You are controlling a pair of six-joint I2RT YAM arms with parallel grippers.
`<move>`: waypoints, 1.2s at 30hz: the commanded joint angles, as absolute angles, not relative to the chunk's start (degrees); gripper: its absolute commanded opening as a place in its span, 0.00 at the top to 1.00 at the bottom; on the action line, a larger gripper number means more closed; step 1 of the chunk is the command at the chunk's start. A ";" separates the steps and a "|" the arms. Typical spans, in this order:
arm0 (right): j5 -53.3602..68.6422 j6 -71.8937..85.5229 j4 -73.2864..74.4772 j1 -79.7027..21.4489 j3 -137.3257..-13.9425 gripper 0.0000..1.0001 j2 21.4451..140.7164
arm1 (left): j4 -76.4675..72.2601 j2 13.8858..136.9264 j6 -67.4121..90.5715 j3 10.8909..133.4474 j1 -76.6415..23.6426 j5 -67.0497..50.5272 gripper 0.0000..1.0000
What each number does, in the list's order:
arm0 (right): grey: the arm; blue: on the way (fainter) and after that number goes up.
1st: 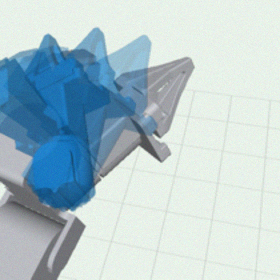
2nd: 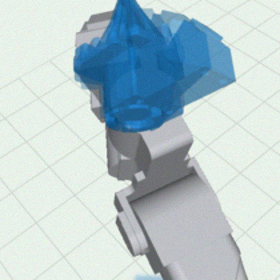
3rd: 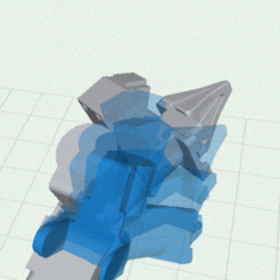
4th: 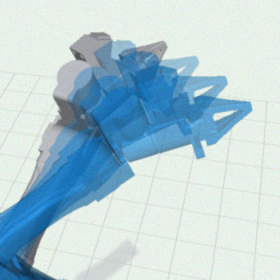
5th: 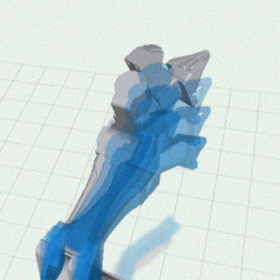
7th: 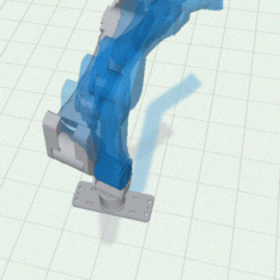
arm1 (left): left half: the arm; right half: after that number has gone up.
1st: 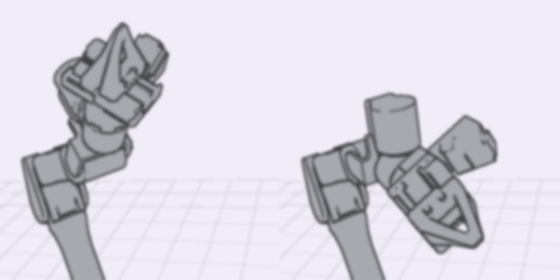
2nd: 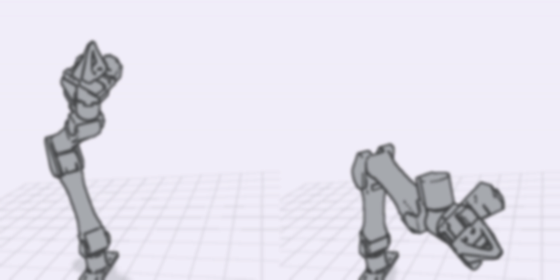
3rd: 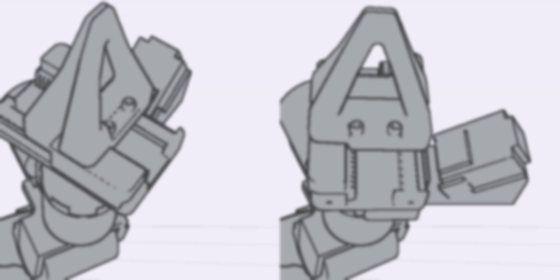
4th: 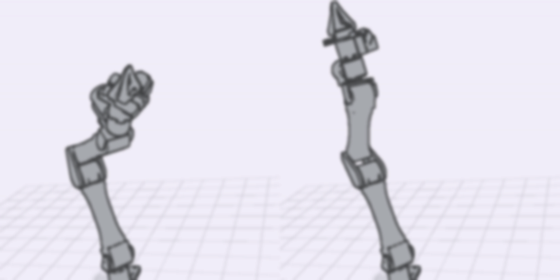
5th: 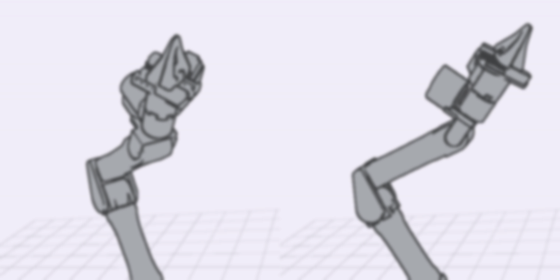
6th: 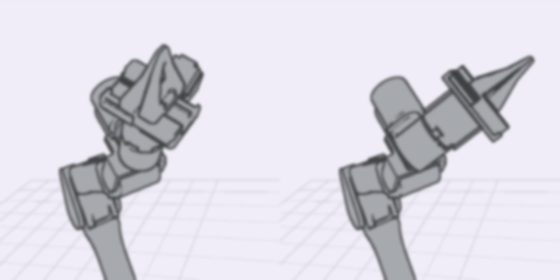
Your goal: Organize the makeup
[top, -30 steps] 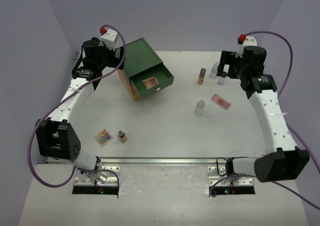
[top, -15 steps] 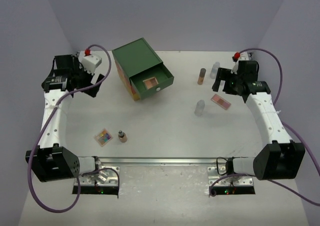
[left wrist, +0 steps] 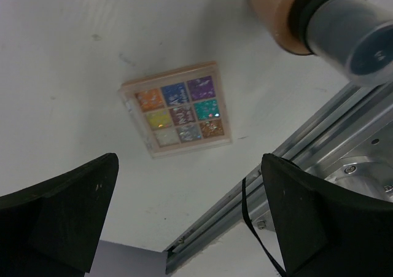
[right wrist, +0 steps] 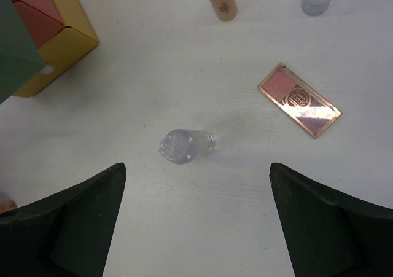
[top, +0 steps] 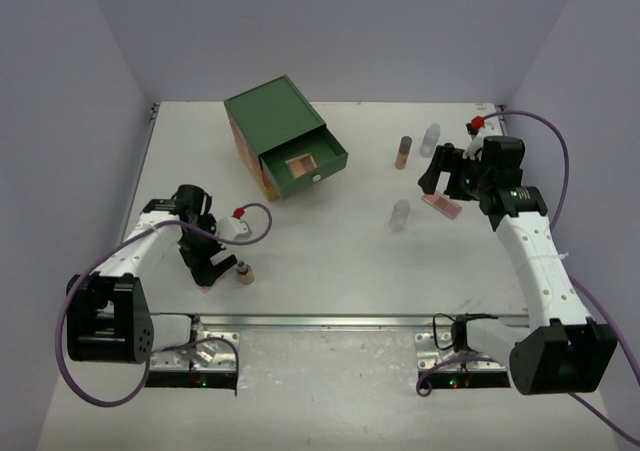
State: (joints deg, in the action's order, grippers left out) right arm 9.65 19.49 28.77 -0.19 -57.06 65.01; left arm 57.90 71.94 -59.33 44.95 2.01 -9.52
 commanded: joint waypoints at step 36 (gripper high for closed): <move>9.68 17.93 24.61 -0.26 -54.89 0.01 64.16 | 37.03 78.29 -59.10 34.14 2.59 -8.56 0.00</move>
State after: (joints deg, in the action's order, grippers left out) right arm 10.07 19.00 27.02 -0.19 -54.95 64.58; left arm 41.76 78.11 -59.78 35.07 2.26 -5.94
